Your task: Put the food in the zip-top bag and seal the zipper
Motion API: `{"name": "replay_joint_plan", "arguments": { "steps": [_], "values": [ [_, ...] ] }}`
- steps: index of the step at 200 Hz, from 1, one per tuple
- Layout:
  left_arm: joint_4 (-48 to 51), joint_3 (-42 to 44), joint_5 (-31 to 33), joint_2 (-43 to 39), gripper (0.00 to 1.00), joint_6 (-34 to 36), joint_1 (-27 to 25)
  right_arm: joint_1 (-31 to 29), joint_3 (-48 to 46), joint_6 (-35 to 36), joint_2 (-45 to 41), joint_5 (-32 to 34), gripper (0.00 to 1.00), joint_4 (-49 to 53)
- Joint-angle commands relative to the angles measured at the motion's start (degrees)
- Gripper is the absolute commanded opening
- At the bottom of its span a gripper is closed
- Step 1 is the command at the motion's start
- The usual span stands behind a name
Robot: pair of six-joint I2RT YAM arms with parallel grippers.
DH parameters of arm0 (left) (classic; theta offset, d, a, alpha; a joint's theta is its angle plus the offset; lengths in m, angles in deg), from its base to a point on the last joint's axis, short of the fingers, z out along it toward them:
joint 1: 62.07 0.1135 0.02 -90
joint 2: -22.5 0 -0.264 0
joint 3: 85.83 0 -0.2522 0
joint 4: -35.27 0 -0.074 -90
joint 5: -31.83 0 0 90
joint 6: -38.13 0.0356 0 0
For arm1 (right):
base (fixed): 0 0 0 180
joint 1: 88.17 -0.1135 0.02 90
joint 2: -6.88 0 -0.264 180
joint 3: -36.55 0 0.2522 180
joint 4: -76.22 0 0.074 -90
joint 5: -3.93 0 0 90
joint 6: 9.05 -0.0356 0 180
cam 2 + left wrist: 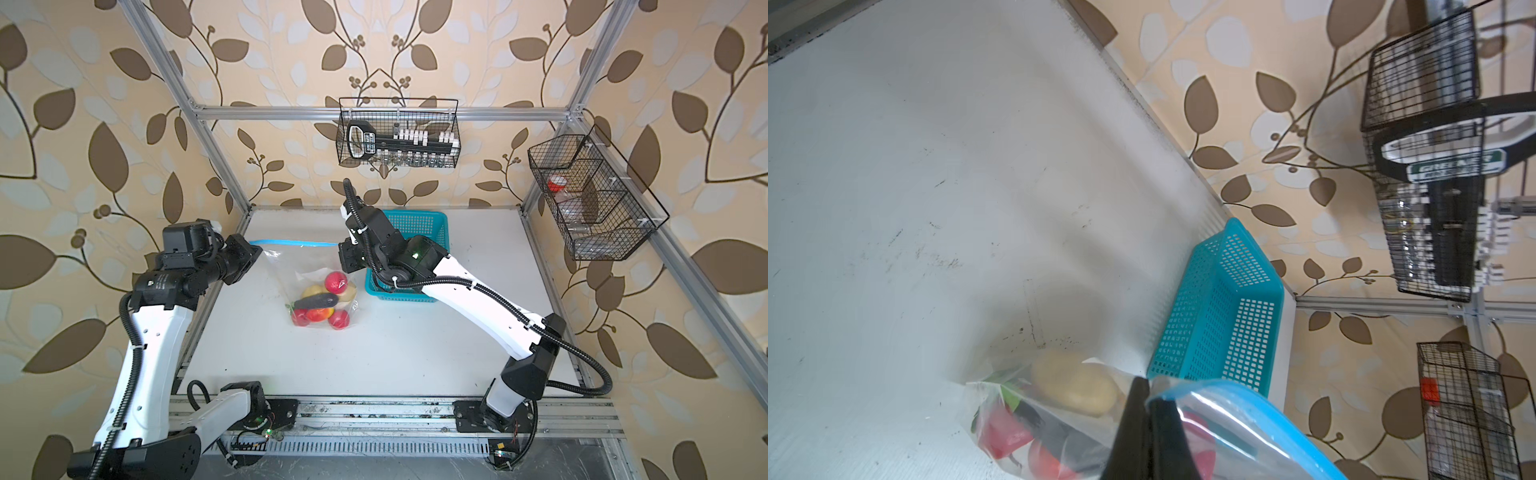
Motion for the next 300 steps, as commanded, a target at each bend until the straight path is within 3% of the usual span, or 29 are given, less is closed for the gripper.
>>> {"name": "replay_joint_plan", "arguments": {
  "steps": [1,59,109,166,232,266,300],
  "values": [
    [-8.39,3.4,8.51,1.82,0.0,-0.63,0.73,3.89,1.11,1.08,3.47,0.44,0.0,-0.1],
    [-12.87,-2.15,11.99,17.62,0.0,3.96,0.72,10.92,3.71,0.48,14.18,-3.7,0.0,-7.48],
    [-23.77,-6.02,14.45,31.77,0.0,6.8,0.66,15.54,13.18,0.65,25.47,-6.52,0.0,-9.73],
    [-24.58,-16.89,17.6,49.12,0.0,9.35,0.74,18.99,23.33,-0.04,38.32,-9.06,0.0,-12.23],
    [-26.22,-22.57,16.57,59.21,0.0,12.86,0.8,21.86,26.0,-2.58,45.69,-13.24,0.0,-16.52],
    [-24.43,-26.79,12.85,62.84,0.14,13.01,0.82,22.59,26.14,-4.01,46.38,-15.79,0.13,-18.54],
    [-23.66,-29.32,11.37,64.5,0.6,11.99,0.77,22.79,27.19,-4.14,46.11,-16.86,0.34,-18.87]
  ]
}}
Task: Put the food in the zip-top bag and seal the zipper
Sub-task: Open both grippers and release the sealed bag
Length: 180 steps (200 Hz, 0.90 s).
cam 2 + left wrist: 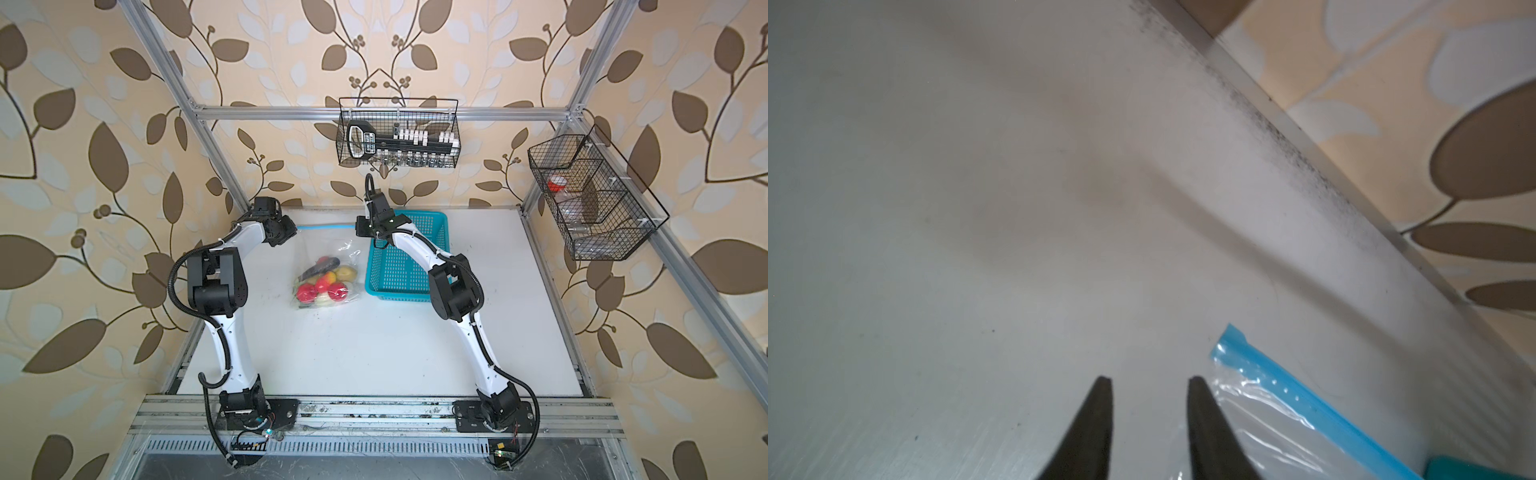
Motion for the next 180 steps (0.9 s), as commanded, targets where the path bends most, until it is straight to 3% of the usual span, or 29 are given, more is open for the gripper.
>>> {"name": "replay_joint_plan", "arguments": {
  "steps": [1,15,17,19,20,22,24,31,35,85,123,180],
  "values": [
    [1.19,-3.3,1.52,0.56,0.61,-0.19,0.71,0.65,3.0,-0.4,0.21,0.08,0.35,-0.55],
    [1.93,-3.85,1.56,0.3,0.78,-0.19,0.73,0.85,3.2,-0.59,-0.2,-0.88,0.46,-0.66],
    [2.09,-3.85,1.56,0.21,0.8,-0.14,0.73,0.87,3.16,-0.6,-0.27,-0.94,0.57,-0.69],
    [2.19,-3.98,1.65,0.08,0.81,-0.13,0.73,0.96,3.11,-0.6,-0.42,-1.03,0.82,-0.77],
    [2.25,-4.0,1.65,0.05,0.82,-0.16,0.77,0.95,3.09,-0.6,-0.46,-1.06,0.89,-0.83],
    [2.36,-4.02,1.78,-0.03,0.84,-0.22,0.81,0.94,3.09,-0.6,-0.48,-1.14,0.98,-0.87],
    [2.52,-3.98,1.95,-0.15,0.85,-0.19,0.79,0.94,3.12,-0.6,-0.58,-1.16,1.0,-0.88],
    [2.82,-3.63,2.73,-0.76,0.97,-0.64,0.9,1.02,3.08,-0.56,-0.95,-1.65,1.0,-1.05],
    [2.84,-3.39,3.22,-1.16,0.99,-0.98,0.97,0.94,3.07,-0.52,-1.21,-1.96,1.0,-1.21],
    [1.51,1.16,4.69,-6.79,0.99,-1.06,1.35,0.96,1.21,-0.78,-5.37,-2.89,1.0,-2.38],
    [6.09,-0.27,4.78,-8.61,0.99,-1.28,2.13,1.02,-1.43,1.18,-11.69,1.02,1.0,0.31],
    [5.23,4.9,2.66,-15.78,0.99,1.58,2.31,1.14,-8.4,3.56,-21.82,5.11,1.0,2.22]
  ]
}}
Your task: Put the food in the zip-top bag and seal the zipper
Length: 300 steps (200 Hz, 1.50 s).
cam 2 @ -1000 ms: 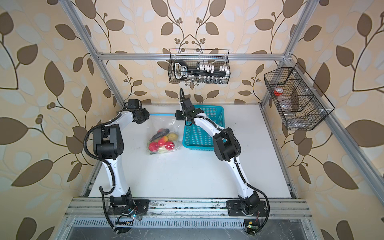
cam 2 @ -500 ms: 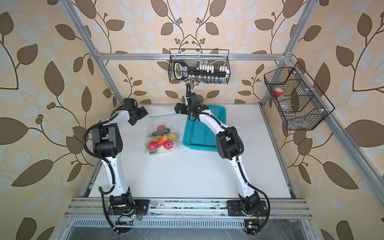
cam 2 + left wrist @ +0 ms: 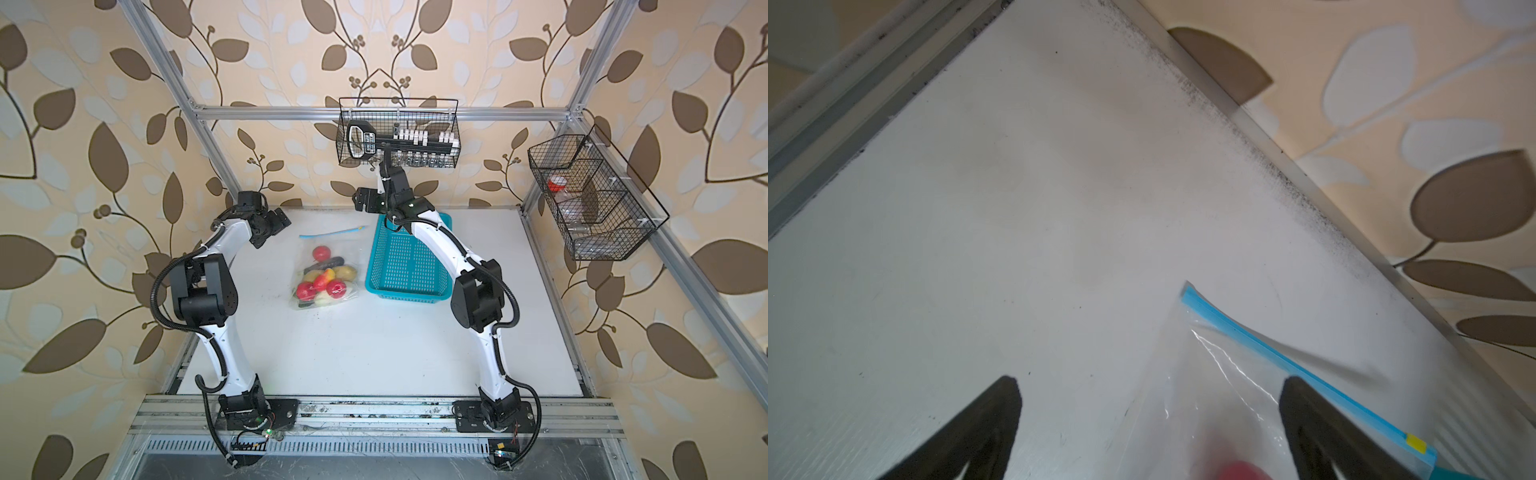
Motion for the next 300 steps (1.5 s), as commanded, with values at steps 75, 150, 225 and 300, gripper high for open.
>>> {"name": "replay_joint_plan", "arguments": {
  "steps": [75,150,225,300],
  "values": [
    [-0.29,9.51,2.31,-15.71,0.99,5.55,0.91,1.05,-16.28,2.98,-14.66,8.52,1.0,3.67],
    [-11.92,25.0,4.94,-26.65,0.99,12.41,0.91,4.75,-31.66,1.89,-22.98,13.65,1.0,2.58],
    [-18.83,37.06,3.94,-31.21,0.99,16.54,0.91,5.98,-51.39,5.46,-34.0,24.18,1.0,-8.81],
    [-24.65,47.8,3.91,-34.93,0.99,16.51,0.91,6.07,-72.72,14.51,-47.34,31.45,1.0,-22.7]
  ]
}}
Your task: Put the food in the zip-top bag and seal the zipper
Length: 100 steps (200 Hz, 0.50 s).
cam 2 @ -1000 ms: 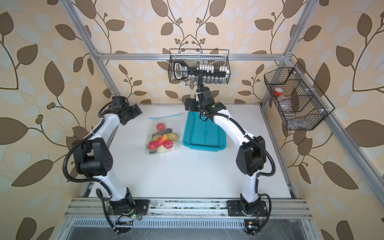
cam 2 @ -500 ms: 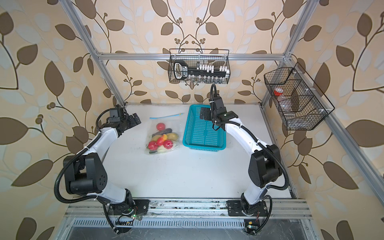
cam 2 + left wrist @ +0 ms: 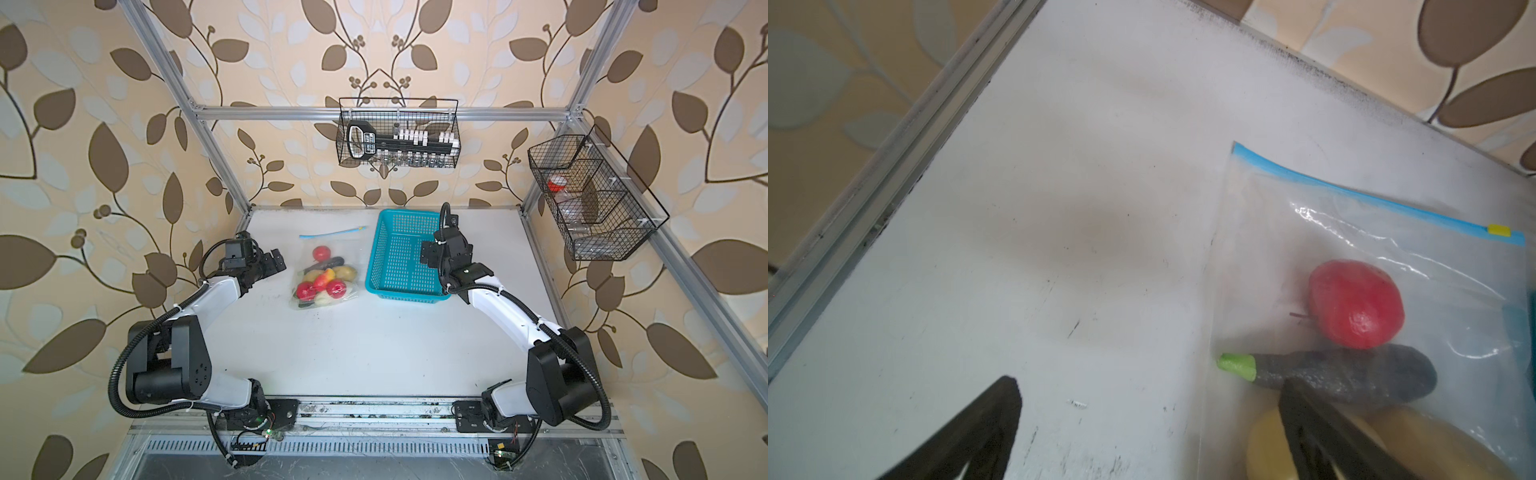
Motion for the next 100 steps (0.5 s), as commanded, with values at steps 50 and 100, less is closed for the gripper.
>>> {"name": "replay_joint_plan", "arguments": {
  "steps": [50,100],
  "values": [
    [-9.93,6.69,2.38,-2.56,0.99,0.61,0.56,0.14,-21.05,10.35,-12.74,5.0,1.0,-19.54],
    [-16.99,12.14,3.56,-1.94,0.99,1.98,0.52,0.14,-26.85,13.07,-17.98,9.5,1.0,-20.77]
  ]
}}
